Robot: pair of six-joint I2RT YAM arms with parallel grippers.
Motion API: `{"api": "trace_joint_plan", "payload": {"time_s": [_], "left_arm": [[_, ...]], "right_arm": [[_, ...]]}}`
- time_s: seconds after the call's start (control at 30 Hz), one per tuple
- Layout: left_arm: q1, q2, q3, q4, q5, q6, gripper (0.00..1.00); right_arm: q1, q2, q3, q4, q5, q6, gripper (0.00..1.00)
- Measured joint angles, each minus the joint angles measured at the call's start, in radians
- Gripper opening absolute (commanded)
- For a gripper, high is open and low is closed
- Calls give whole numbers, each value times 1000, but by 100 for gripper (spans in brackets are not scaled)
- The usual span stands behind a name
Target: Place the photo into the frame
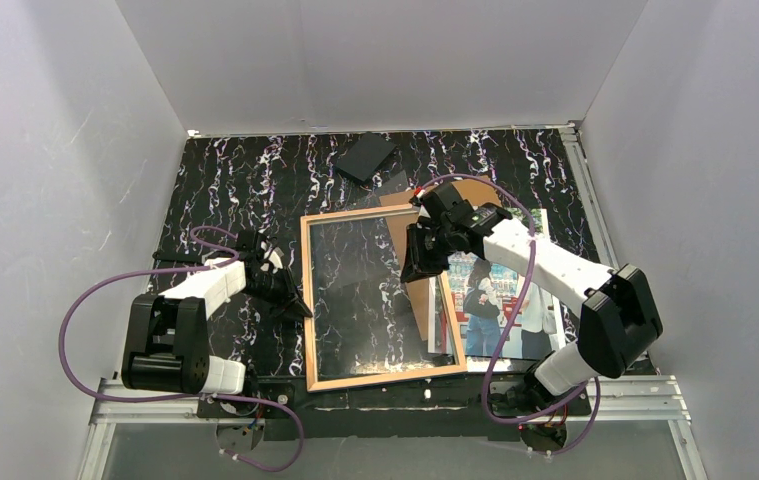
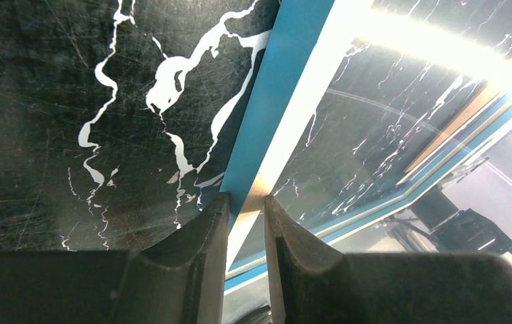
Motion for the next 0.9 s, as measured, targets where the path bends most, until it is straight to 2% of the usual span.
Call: {"api": "trace_joint_plan", "payload": {"time_s": [0.1, 0.2, 0.5, 0.9], "left_arm": [[0, 0, 0, -1, 1, 0, 15], [0, 0, 0, -2, 2, 0, 15], [0, 0, 0, -2, 2, 0, 15], [0, 0, 0, -3, 3, 0, 15]], "right_arm": [[-1, -2, -8, 31, -42, 14, 5], [-7, -3, -21, 59, -82, 34, 1], [-84, -14, -94, 151, -222, 119, 1], [-92, -37, -94, 233, -338, 161, 1]]}}
